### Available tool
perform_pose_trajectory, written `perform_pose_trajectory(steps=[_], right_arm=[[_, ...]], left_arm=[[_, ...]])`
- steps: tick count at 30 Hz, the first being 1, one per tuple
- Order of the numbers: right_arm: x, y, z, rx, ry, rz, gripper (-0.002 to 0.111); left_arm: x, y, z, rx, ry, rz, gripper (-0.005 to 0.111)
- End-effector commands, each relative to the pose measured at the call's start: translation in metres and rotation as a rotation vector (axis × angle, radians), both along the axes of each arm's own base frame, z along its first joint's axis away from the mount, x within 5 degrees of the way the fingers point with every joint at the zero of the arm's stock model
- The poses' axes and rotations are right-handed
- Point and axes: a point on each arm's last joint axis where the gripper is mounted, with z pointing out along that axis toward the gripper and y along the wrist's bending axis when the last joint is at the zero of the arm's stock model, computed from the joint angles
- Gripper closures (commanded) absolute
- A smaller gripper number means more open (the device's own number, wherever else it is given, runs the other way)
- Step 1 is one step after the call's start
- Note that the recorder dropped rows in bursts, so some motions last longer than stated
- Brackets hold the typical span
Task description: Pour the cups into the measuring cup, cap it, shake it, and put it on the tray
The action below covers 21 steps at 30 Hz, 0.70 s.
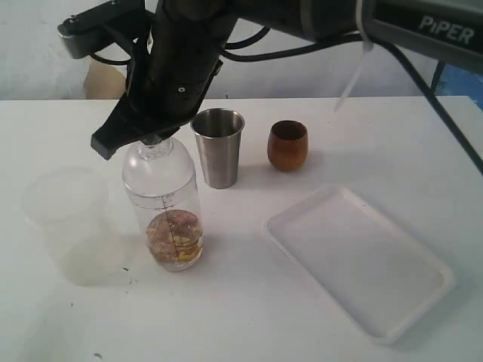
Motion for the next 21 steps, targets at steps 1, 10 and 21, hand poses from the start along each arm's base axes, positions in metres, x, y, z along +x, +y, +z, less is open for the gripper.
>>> perform_pose_trajectory(steps=[1,10,21], right_arm=[[0.001,-0.006,-0.07,-0.273,0.183,0.007,0.108],[-0.005,-0.013,-0.074,-0.299,0.203,0.008,0.108],[-0.011,-0.02,-0.083,-0.333,0.233,0.008,0.108]], left_arm=[[0.0,0.0,0.0,0.003,-0.012,0.003,0.107],[0.0,0.0,0.0,0.003,-0.012,0.003,0.107],[0.0,0.0,0.0,0.003,-0.012,0.003,0.107]])
